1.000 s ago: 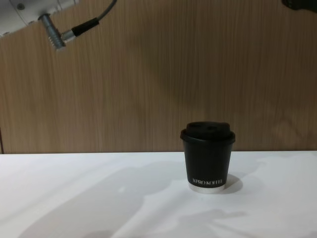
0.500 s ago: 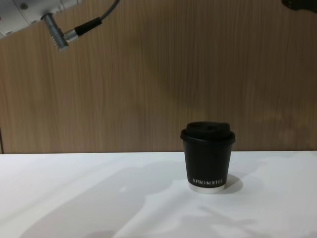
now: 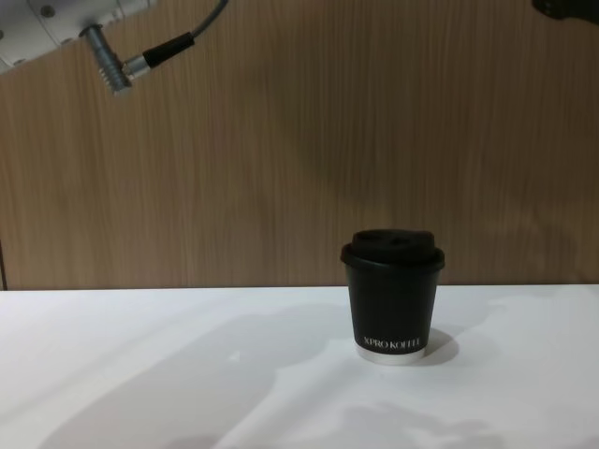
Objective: Pick up the straw with one hand, pass it to the other hand, and insert it into the cup.
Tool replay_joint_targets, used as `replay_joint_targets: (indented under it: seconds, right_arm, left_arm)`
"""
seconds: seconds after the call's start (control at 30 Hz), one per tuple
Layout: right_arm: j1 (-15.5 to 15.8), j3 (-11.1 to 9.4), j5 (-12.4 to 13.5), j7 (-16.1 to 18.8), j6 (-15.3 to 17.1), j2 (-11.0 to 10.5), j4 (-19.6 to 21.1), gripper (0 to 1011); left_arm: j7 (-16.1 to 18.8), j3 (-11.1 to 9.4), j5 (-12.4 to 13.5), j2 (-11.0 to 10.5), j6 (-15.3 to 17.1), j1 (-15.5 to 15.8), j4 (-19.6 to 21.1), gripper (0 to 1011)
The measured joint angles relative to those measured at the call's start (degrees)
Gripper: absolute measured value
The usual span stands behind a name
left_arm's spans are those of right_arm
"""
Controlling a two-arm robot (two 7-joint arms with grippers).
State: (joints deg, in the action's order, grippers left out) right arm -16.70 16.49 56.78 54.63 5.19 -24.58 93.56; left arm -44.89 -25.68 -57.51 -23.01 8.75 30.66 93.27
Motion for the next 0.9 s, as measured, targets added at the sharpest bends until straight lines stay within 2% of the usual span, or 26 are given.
replay_joint_targets:
  seconds: [0.57, 0.9]
  right_arm:
    - [0.0, 0.0, 0.0, 0.0, 0.0, 0.0, 0.0, 11]
    - [0.0, 0.0, 0.0, 0.0, 0.0, 0.0, 0.0, 10]
  left_arm:
    - [0.0, 0.0, 0.0, 0.0, 0.0, 0.0, 0.0, 15]
    - [0.0, 0.0, 0.0, 0.0, 0.0, 0.0, 0.0, 8]
